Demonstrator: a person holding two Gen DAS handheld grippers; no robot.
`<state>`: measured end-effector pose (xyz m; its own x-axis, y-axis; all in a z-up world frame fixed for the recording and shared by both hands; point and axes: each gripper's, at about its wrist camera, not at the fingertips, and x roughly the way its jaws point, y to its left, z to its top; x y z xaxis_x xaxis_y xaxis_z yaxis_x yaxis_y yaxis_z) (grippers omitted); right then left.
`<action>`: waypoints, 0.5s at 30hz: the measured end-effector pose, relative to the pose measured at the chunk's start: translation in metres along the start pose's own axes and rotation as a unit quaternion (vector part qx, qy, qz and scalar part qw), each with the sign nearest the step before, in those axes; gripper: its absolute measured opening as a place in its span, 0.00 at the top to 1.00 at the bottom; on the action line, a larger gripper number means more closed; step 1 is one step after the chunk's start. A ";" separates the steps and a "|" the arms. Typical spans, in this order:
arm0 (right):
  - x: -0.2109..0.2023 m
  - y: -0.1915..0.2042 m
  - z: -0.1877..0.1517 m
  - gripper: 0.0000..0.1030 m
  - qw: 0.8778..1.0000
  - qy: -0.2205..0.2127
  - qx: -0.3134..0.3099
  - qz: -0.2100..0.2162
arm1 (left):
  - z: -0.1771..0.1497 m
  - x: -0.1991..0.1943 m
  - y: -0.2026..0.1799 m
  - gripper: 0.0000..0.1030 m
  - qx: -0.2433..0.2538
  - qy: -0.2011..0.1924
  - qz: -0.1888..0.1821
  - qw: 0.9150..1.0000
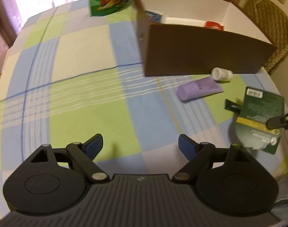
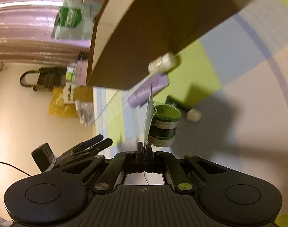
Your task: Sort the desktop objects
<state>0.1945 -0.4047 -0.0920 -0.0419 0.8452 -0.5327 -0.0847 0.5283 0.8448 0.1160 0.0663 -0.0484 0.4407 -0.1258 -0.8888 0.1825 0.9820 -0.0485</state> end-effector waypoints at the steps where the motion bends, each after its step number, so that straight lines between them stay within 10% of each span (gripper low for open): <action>1: -0.007 -0.002 -0.001 0.98 1.000 -0.012 0.004 -0.003 | 0.003 0.002 -0.004 0.19 0.008 -0.002 -0.006 1.000; 8: -0.055 -0.015 -0.008 0.98 0.995 -0.090 0.036 -0.017 | 0.035 0.021 -0.044 0.19 0.118 -0.020 -0.040 0.992; 15: -0.090 -0.025 -0.017 0.98 0.989 -0.135 0.056 -0.019 | 0.066 0.061 -0.091 0.26 0.265 -0.018 -0.069 0.962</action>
<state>0.1831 -0.4957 -0.0659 0.2285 0.8069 -0.5447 0.0295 0.5535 0.8323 0.1845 -0.0400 -0.0682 0.4082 -0.2635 -0.8741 0.6591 0.7475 0.0824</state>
